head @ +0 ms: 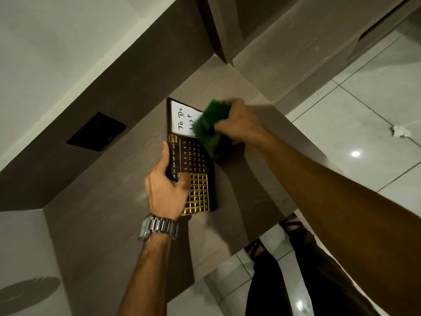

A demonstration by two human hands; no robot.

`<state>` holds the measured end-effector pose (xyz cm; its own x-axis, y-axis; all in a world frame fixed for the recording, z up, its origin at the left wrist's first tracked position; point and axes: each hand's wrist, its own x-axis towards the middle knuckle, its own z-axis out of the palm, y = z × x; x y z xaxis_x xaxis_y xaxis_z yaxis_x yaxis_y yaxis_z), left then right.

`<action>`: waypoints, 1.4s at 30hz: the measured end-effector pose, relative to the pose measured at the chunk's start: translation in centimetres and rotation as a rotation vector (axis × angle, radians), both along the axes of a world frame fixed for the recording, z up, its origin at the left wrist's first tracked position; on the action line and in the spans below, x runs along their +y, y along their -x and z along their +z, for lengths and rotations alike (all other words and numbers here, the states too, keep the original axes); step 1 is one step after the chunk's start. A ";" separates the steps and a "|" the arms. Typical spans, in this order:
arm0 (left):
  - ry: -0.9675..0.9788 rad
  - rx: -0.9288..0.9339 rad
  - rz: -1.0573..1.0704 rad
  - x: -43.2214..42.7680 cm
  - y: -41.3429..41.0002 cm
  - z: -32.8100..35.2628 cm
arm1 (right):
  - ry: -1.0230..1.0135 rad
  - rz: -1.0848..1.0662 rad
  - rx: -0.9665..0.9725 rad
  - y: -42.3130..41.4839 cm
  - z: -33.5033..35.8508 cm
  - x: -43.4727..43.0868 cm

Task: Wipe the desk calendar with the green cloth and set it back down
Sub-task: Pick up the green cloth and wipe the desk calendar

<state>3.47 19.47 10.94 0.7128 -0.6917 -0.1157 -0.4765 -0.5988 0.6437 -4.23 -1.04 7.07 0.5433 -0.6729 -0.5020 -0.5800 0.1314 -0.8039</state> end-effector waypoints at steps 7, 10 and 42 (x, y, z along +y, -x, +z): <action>0.001 -0.012 -0.036 -0.3 -0.2 0.0 | 0.042 -0.133 -0.020 0.5 0.4 -0.8; 0.018 -0.007 -0.029 -0.3 -0.1 -0.1 | -0.038 -0.097 -0.036 -0.2 0.6 -0.3; 0.040 -0.020 0.074 -0.9 -0.2 0.5 | 0.183 0.553 -0.055 1.8 1.9 4.1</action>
<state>3.70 18.58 11.45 0.7642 -0.6407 -0.0743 -0.4450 -0.6072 0.6583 -6.03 3.02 8.95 0.8606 -0.3551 -0.3651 -0.4795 -0.3231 -0.8159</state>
